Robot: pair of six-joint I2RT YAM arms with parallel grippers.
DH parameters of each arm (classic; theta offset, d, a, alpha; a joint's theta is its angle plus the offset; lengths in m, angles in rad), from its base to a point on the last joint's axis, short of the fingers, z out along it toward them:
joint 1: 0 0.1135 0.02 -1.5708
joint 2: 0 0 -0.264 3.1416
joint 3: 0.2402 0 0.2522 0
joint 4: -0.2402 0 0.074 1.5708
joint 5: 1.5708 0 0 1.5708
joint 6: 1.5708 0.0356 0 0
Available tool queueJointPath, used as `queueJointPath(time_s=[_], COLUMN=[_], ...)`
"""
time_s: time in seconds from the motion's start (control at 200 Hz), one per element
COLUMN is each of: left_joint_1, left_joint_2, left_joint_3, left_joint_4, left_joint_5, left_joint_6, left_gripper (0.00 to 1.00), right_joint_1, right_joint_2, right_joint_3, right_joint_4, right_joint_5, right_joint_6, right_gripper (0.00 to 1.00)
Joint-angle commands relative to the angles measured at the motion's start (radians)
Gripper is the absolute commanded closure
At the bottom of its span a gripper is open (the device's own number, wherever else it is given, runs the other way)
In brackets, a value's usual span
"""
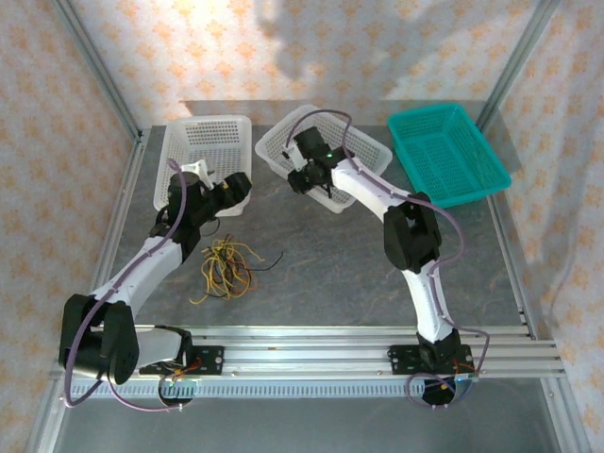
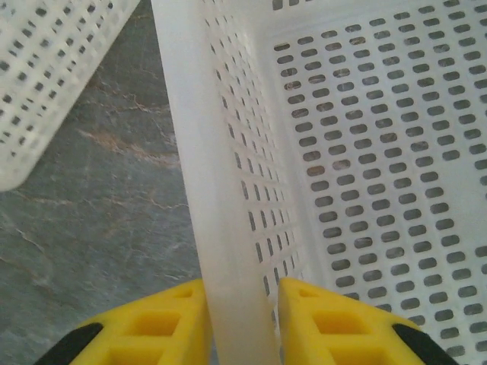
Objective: Untangle the cables
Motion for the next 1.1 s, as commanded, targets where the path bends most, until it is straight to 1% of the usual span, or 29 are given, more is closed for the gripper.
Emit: queueJointPath(time_s=[0.0, 0.08, 0.17, 0.2, 0.26, 0.3, 0.35, 0.365, 0.401, 0.456, 0.516, 0.566, 0.651, 0.721, 0.811, 0.976, 1.096], left_joint_1=[0.024, 0.036, 0.044, 0.045, 0.045, 0.046, 0.045, 0.045, 0.046, 0.040, 0.018, -0.007, -0.052, -0.079, -0.119, -0.207, -0.286], left_joint_2=[-0.045, -0.055, -0.064, -0.067, -0.074, -0.076, -0.077, -0.076, -0.075, -0.072, -0.066, -0.054, -0.015, 0.023, 0.074, 0.173, 0.259], left_joint_3=[0.000, -0.009, -0.014, -0.017, -0.020, -0.022, -0.020, -0.019, -0.017, -0.008, 0.011, 0.038, 0.079, 0.099, 0.134, 0.208, 0.280], left_joint_4=[-0.010, -0.014, -0.018, -0.019, -0.020, -0.024, -0.033, -0.035, -0.039, -0.050, -0.079, -0.111, -0.144, -0.136, -0.124, -0.087, -0.080], left_joint_5=[0.008, 0.003, 0.003, 0.002, 0.000, -0.002, -0.007, -0.009, -0.011, -0.015, -0.044, -0.083, -0.129, -0.134, -0.139, -0.150, -0.170], left_joint_6=[0.010, 0.010, 0.010, 0.010, 0.010, 0.010, 0.010, 0.034, 0.043, 0.059, 0.085, 0.110, 0.137, 0.139, 0.140, 0.136, 0.134], left_gripper=[0.23, 0.23, 0.23, 0.23, 0.23, 0.23, 0.23, 0.23, 0.22, 0.22, 0.20, 0.20, 0.19, 0.19, 0.19, 0.19, 0.19], right_joint_1=[0.008, 0.020, 0.020, 0.020, 0.020, 0.020, 0.018, 0.017, 0.015, 0.006, -0.019, -0.054, -0.138, -0.215, -0.312, -0.478, -0.573], right_joint_2=[0.000, -0.001, -0.016, -0.027, -0.053, -0.066, -0.082, -0.088, -0.109, -0.158, -0.221, -0.275, -0.352, -0.404, -0.461, -0.527, -0.505], right_joint_3=[0.039, 0.026, 0.013, 0.005, -0.008, -0.003, 0.010, 0.013, 0.007, -0.035, -0.106, -0.171, -0.267, -0.335, -0.418, -0.518, -0.505], right_joint_4=[0.049, 0.119, 0.197, 0.227, 0.279, 0.288, 0.270, 0.262, 0.249, 0.247, 0.265, 0.286, 0.300, 0.306, 0.317, 0.325, 0.277], right_joint_5=[-0.047, -0.081, -0.115, -0.127, -0.163, -0.162, -0.135, -0.121, -0.080, 0.001, 0.069, 0.104, 0.121, 0.116, 0.114, 0.098, 0.089], right_joint_6=[0.247, 0.318, 0.366, 0.372, 0.370, 0.353, 0.312, 0.299, 0.265, 0.219, 0.186, 0.175, 0.182, 0.190, 0.204, 0.290, 0.336], right_gripper=[0.74, 0.73, 0.66, 0.62, 0.50, 0.45, 0.43, 0.42, 0.42, 0.42, 0.42, 0.42, 0.40, 0.39, 0.34, 0.31, 0.30])
